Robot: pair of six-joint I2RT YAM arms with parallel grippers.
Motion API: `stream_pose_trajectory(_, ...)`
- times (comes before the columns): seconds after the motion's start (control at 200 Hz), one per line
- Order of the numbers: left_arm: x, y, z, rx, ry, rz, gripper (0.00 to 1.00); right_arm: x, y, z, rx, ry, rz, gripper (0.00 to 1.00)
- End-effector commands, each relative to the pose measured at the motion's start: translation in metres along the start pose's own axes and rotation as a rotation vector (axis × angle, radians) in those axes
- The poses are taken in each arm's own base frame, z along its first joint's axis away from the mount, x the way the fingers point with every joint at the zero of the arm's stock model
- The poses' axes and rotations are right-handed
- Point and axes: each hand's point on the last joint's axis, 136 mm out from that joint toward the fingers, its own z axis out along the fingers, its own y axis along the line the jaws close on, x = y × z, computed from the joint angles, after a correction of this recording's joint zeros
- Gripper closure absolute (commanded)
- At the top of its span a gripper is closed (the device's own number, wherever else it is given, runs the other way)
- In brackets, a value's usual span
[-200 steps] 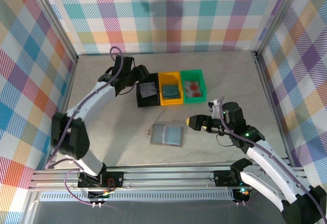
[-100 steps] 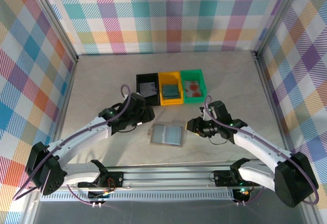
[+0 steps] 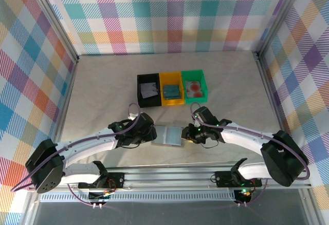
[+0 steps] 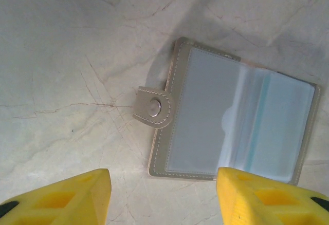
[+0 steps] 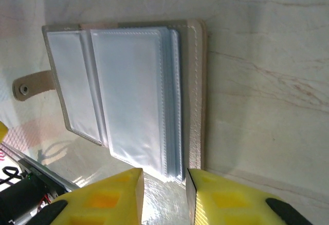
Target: Take the credit cards out of the card holder
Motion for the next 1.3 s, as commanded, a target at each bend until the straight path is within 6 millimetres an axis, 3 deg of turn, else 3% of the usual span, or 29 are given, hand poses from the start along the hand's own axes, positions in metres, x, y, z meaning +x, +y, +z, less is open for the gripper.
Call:
stream_pose_trajectory(0.0, 0.009, -0.003, 0.01, 0.006, 0.021, 0.0, 0.44, -0.013, 0.019, 0.001, -0.02, -0.038, -0.026, 0.73)
stream_pose_trajectory(0.82, 0.046, 0.016, 0.049, -0.114, 0.15, 0.038, 0.44, -0.022, 0.011, 0.026, 0.078, -0.026, -0.031, 0.82)
stream_pose_trajectory(1.295, 0.069, 0.026, 0.071, -0.194, 0.231, 0.039, 0.44, -0.022, 0.012, 0.03, 0.099, -0.027, -0.052, 0.74)
